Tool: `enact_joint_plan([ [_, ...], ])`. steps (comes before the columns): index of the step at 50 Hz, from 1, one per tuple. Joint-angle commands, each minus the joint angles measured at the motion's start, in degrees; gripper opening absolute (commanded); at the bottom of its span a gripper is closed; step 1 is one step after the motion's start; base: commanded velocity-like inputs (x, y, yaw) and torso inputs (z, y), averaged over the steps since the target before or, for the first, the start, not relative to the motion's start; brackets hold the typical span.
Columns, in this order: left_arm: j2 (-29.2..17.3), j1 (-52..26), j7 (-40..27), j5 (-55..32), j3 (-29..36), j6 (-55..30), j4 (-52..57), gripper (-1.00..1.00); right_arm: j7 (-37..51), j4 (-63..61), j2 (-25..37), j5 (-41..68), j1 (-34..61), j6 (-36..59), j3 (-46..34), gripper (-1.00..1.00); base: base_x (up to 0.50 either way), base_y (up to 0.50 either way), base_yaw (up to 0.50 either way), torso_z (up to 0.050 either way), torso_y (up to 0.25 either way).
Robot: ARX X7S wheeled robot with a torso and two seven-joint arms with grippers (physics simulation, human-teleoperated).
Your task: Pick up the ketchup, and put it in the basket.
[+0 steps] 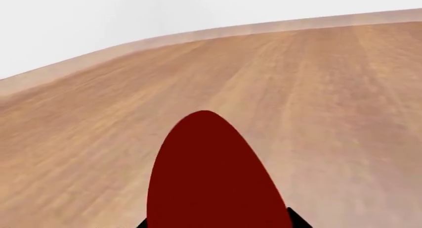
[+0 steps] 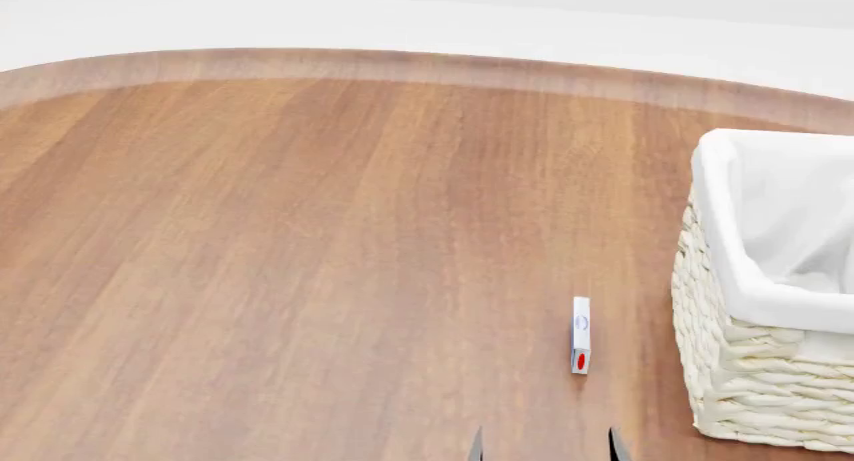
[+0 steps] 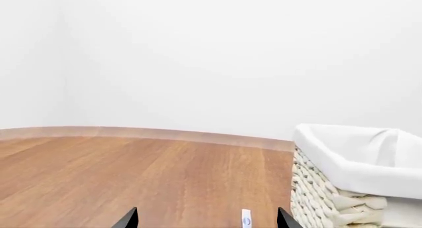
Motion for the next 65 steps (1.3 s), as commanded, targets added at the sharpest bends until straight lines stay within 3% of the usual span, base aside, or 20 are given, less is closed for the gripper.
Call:
enact_joint_plan([
  [1,0.7,2.3,1.2,-1.2,-0.4,-4.9,7.3,-1.0,-1.3,1.7,-0.9,-1.5,0.6,-0.6,0.7,1.0,0.0,0.0,0.0,0.0,0.0],
  [10,-5.1,10.2,-7.8,-3.8,0.5,-32.7,45.8,-1.0,-1.2,1.7,-0.7,-1.4,0.7,-0.6,0.6,1.0,0.0,0.0,0.0,0.0,0.0],
  [14,-7.7,10.7,-10.1,-4.5,0.9,-40.4,57.3,-1.0,-1.2,1.7,-0.7,-1.1,0.7,-0.6,0.5,1.0,0.0,0.0,0.0,0.0,0.0],
  [21,-10.3,10.8,-9.5,-6.0,3.1,-47.1,69.1,-1.0,-1.1,1.8,-0.6,-0.9,0.8,-0.7,0.4,1.0,0.0,0.0,0.0,0.0,0.0],
  [26,-11.2,4.9,-7.0,-5.6,6.5,-51.3,72.5,-1.0,-1.0,1.9,-0.4,-0.7,0.9,-0.8,0.5,1.0,0.0,0.0,0.0,0.0,0.002],
  [38,-9.1,-14.2,1.4,-4.6,14.0,-56.9,67.8,-1.0,-0.8,2.9,-0.4,-0.6,1.2,-1.1,0.2,1.0,0.0,0.0,0.0,0.0,0.0],
  [45,-7.6,-22.2,7.8,-3.4,18.1,-55.6,62.9,-1.0,-0.8,3.1,-0.3,-0.5,1.3,-1.2,0.0,1.0,0.0,0.0,0.0,0.0,0.0],
  [55,-2.8,-35.3,22.4,-5.4,22.6,-51.5,47.8,-1.0,-0.7,3.4,-0.1,-0.3,1.4,-1.3,-0.2,1.0,0.0,0.0,0.0,0.0,0.001],
  [59,-1.1,-40.0,31.6,-11.0,22.9,-53.5,42.3,-1.0,-0.7,3.6,-0.1,-0.3,1.5,-1.5,-0.3,1.0,0.0,0.0,0.0,0.0,0.0],
  [65,4.5,-49.4,37.8,-8.2,24.1,-45.3,22.4,-1.0,-0.6,3.8,0.0,-0.2,1.5,-1.6,-0.5,1.0,0.0,0.0,0.0,0.0,0.0],
])
